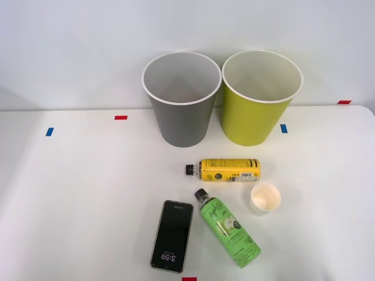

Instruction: Put cans in the gray bin, plastic bottles in the light green bin

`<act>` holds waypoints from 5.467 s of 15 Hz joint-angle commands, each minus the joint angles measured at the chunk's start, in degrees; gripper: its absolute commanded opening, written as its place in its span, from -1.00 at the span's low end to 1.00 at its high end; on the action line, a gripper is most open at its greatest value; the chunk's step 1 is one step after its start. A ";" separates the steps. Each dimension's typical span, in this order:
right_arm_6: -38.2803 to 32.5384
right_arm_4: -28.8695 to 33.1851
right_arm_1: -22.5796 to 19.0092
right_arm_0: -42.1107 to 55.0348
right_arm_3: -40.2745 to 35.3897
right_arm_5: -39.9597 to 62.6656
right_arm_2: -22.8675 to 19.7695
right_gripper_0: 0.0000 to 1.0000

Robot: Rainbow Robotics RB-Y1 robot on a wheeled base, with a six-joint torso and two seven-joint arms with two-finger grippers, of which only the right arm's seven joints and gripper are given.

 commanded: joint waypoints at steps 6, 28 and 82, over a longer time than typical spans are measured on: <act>0.73 -5.01 -20.00 -1.24 -21.92 26.12 -1.19 1.00; -33.54 -14.41 -43.02 -41.93 -45.62 97.14 10.59 1.00; -46.90 -10.28 -15.16 -85.88 -29.57 135.11 29.66 1.00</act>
